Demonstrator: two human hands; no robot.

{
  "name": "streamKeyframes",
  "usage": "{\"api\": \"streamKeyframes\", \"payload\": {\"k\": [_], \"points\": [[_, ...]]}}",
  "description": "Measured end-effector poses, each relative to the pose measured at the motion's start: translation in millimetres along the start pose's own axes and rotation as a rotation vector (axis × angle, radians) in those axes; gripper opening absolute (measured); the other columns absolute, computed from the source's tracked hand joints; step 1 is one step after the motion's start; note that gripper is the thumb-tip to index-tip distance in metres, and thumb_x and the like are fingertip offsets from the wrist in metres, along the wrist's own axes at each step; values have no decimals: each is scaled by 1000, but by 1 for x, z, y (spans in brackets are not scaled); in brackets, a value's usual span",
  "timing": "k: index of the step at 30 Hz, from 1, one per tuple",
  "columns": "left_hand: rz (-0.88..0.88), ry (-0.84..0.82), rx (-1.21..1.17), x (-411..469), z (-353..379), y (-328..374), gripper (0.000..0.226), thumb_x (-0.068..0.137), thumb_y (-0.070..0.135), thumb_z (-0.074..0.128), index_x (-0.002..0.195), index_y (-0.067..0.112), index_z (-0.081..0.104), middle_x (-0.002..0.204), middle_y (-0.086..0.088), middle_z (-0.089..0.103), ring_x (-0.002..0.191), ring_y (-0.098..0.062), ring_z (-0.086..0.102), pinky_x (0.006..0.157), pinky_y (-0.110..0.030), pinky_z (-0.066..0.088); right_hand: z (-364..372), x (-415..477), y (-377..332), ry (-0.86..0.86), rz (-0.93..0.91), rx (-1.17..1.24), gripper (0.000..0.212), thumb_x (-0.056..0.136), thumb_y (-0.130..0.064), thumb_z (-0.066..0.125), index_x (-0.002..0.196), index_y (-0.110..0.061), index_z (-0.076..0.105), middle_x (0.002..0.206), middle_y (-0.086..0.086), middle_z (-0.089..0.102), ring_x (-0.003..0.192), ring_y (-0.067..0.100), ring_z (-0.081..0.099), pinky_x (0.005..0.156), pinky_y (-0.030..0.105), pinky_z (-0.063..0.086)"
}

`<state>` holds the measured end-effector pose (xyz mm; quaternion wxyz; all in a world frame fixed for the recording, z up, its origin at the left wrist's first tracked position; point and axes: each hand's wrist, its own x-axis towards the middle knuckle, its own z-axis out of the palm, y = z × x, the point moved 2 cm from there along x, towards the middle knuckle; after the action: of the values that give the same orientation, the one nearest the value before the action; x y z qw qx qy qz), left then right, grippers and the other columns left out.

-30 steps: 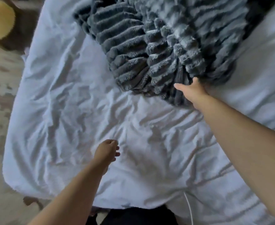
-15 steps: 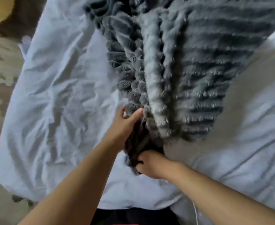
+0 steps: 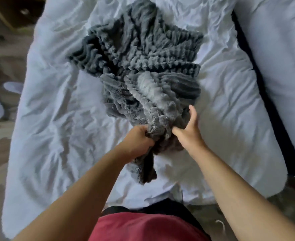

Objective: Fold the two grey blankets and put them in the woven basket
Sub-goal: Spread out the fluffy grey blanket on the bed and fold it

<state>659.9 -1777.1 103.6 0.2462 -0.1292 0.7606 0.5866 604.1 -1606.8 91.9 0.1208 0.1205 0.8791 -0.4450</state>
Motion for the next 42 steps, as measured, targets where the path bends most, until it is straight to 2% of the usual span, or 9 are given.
{"api": "streamKeyframes", "payload": {"k": [4, 7, 13, 18, 24, 30, 35, 39, 42], "points": [[136, 28, 114, -24, -35, 39, 40, 76, -15, 56, 60, 19, 71, 51, -2, 64, 45, -20, 59, 41, -23, 44, -13, -2, -36, -334, -18, -37, 29, 83, -9, 61, 107, -26, 66, 101, 2, 70, 95, 25, 65, 80, 36, 54], [278, 407, 261, -31, -87, 85, 36, 70, -17, 49, 67, 14, 67, 66, -6, 67, 66, -22, 66, 56, -23, 51, -66, 23, -85, -50, -214, -137, 21, 90, -9, 45, 84, -19, 63, 85, 3, 64, 75, 21, 56, 61, 29, 41], [384, 1142, -328, -76, -170, 107, 40, 61, 2, 41, 75, 24, 71, 70, 7, 68, 70, -11, 66, 63, -21, 54, -181, 51, -117, 503, -191, 858, 37, 83, -2, 39, 101, -17, 68, 114, 9, 67, 94, 23, 66, 77, 31, 56], [-294, 799, 67, -53, -113, -3, 13, 75, -1, 53, 77, 8, 63, 81, -19, 65, 83, -32, 63, 72, -34, 51, -110, 42, 36, -116, 149, -216, 18, 92, -8, 49, 99, -3, 64, 96, 22, 66, 85, 33, 63, 62, 30, 43], [-572, 468, -19, -66, -42, -73, 27, 79, 5, 61, 104, -4, 66, 105, -26, 67, 93, -37, 65, 82, -45, 56, -77, 0, 136, -436, 438, -554, 29, 93, -9, 43, 121, -7, 50, 110, 18, 57, 93, 29, 60, 62, 26, 42], [-240, 508, -45, -48, -45, 38, 11, 74, 4, 67, 82, 12, 69, 76, -11, 69, 68, -24, 64, 60, -25, 54, -78, 36, 17, -459, 137, -687, 43, 92, -17, 51, 132, -4, 44, 115, 12, 49, 105, 26, 52, 77, 24, 39], [196, 286, -545, -44, -54, 152, 18, 80, 24, 69, 94, 12, 70, 88, -14, 72, 74, -24, 71, 68, -34, 58, -51, 5, -103, -946, -358, -331, 78, 69, -25, 83, 136, -33, 46, 123, -15, 63, 114, 3, 57, 93, 17, 45], [437, 544, -369, -49, -67, 175, 58, 83, 18, 70, 133, 36, 48, 98, 18, 62, 78, 15, 62, 65, -10, 51, -62, 14, -152, -477, -531, -177, 16, 83, -16, 64, 99, -12, 67, 103, 12, 70, 100, 26, 64, 79, 32, 49], [304, 716, -136, -56, -70, 153, 71, 80, 34, 74, 142, 28, 39, 132, 10, 54, 109, 3, 59, 92, -23, 51, -93, 25, -190, -331, -319, 226, 32, 89, -26, 60, 104, 1, 63, 108, 18, 67, 100, 33, 63, 84, 40, 51]]}}
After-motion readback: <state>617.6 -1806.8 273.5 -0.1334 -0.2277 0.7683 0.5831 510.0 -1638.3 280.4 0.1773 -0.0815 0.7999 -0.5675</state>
